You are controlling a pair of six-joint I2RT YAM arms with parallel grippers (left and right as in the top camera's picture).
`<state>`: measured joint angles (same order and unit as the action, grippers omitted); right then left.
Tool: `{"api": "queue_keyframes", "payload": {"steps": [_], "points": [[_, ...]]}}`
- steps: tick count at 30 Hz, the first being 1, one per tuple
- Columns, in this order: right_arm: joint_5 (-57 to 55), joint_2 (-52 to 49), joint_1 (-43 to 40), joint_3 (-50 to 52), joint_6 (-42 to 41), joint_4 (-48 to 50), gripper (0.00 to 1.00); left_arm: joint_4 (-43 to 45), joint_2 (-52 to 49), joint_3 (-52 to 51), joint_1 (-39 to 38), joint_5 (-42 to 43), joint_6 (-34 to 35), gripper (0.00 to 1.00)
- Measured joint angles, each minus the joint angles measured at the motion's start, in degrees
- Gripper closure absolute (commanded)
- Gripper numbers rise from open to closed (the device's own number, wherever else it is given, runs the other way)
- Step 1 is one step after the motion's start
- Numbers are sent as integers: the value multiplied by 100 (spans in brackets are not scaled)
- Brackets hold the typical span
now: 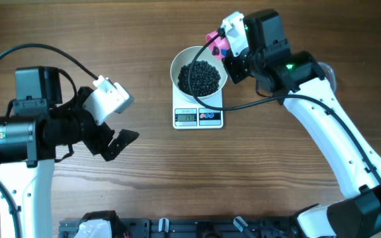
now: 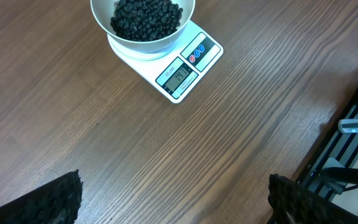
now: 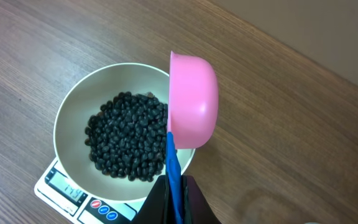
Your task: Scoop item into bowl and weigh 150g on scale
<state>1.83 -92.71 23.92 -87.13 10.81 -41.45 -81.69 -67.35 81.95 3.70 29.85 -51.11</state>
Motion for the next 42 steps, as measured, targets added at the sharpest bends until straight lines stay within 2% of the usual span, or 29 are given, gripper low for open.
{"api": "queue_keyframes", "payload": {"steps": [6,15,21,26,37,42], "points": [[109,0,2,0,7,-2,96,0,0,0,0,0,0,0],[-37,-2,68,0,649,-42,96,0,0,0,0,0,0,0],[260,-2,70,0,586,-42,96,0,0,0,0,0,2,0],[841,-2,68,0,-205,-44,96,0,0,0,0,0,0,0],[2409,-2,68,0,-3132,72,96,0,0,0,0,0,0,0],[3012,-4,63,2,-4301,577,96,2,0,0,0,0,2,0]]}}
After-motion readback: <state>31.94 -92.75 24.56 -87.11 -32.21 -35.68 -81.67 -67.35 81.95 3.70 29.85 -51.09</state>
